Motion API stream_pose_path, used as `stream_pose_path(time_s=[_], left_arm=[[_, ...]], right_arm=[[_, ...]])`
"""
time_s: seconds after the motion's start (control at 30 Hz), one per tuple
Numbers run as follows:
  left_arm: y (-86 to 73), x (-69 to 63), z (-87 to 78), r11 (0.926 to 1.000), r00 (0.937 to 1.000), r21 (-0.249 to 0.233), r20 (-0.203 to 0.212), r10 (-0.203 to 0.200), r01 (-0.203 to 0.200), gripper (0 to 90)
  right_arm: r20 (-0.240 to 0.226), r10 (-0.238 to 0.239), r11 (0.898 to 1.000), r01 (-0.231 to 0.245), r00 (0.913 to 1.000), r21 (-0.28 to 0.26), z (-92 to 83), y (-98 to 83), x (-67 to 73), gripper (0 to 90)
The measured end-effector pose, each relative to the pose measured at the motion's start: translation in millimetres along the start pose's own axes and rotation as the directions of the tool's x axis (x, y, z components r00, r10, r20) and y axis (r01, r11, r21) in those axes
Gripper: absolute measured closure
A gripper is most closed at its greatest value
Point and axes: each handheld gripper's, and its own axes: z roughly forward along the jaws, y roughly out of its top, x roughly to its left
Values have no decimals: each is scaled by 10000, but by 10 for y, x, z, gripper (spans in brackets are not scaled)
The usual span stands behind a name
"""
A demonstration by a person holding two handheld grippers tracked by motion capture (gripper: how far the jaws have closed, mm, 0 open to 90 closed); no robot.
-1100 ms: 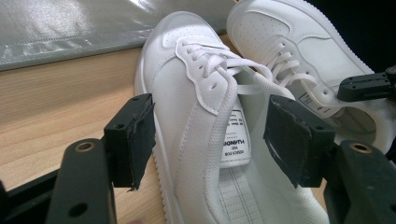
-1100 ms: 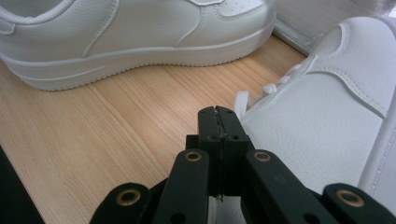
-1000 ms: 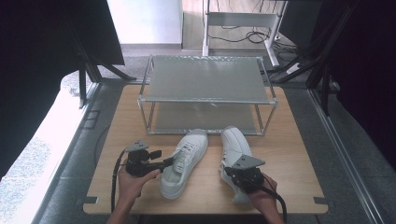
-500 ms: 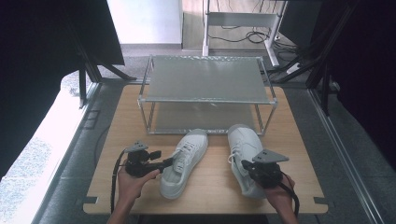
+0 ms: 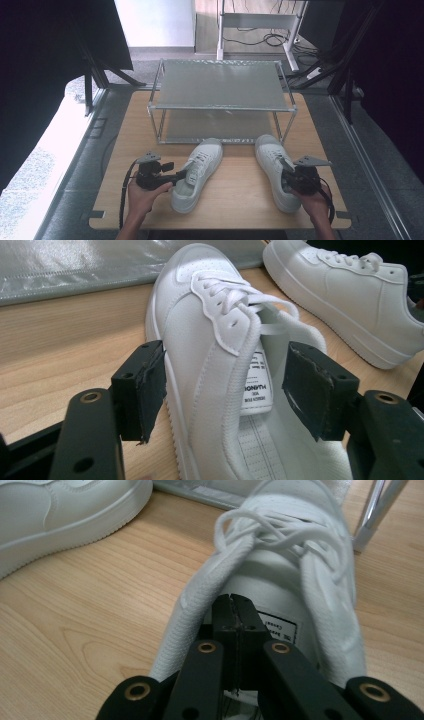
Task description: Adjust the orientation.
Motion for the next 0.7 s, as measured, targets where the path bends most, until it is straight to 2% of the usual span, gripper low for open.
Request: stream_pose_path(time_s=[0.03,0.13,0.2,0.23,0.27,0.3,0.37,0.4,0.43,0.47,0.5,0.53,0.57,0.6,0.63,0.7], left_arm=[[2,1,-9,10000,10000,-36,-8,-12,12,337],[3,20,-38,9998,9999,-152,-48,-144,143,338],[3,32,-52,9997,9998,-197,-62,-172,171,338],[3,35,-59,9996,9998,-208,-47,-185,184,338],[5,33,-64,9995,9998,-243,-41,-202,201,338],[7,28,-73,9995,9998,-270,-30,-191,190,338],[8,19,-75,9994,9998,-279,-6,-187,187,339],[8,19,-75,9994,9998,-279,-6,-187,187,339],[6,10,-74,9995,9999,-260,4,-172,172,338],[6,10,-74,9995,9999,-260,4,-172,172,339],[5,8,-75,9995,9999,-257,22,-167,168,339],[4,7,-79,9995,9998,-261,38,-192,193,339],[4,9,-83,9995,9998,-260,27,-196,197,339],[4,9,-83,9995,9998,-260,27,-196,197,339],[4,19,-90,9994,9998,-279,27,-186,187,339],[3,22,-93,9993,9998,-292,33,-221,222,339]], right_arm=[[0,0,10000,0,10000,0,0,0,0,900],[417,-177,9991,193,9990,-381,-43,1,53,895],[391,-90,9983,112,9992,-577,-85,10,51,890],[560,-69,9954,123,9984,-954,-196,35,58,890],[560,-69,9954,123,9984,-954,-196,35,58,890],[360,11,9903,39,9994,-1387,-317,59,90,889],[179,-208,9868,234,9996,-1605,-399,92,184,888],[179,-208,9868,234,9996,-1605,-399,92,184,888],[46,-624,9854,623,9980,-1584,-438,125,321,885],[-28,-771,9846,757,9970,-1577,-436,130,397,881],[-28,-771,9846,757,9970,-1577,-436,130,397,881],[-121,-1088,9842,1060,9940,-1419,-400,110,543,875],[-96,-1269,9840,1247,9919,-1273,-373,88,610,875],[-96,-1269,9840,1247,9919,-1273,-373,88,610,875],[-47,-1514,9840,1502,9885,-962,-314,32,712,875],[-37,-1546,9847,1538,9880,-821,-283,-1,738,876]])
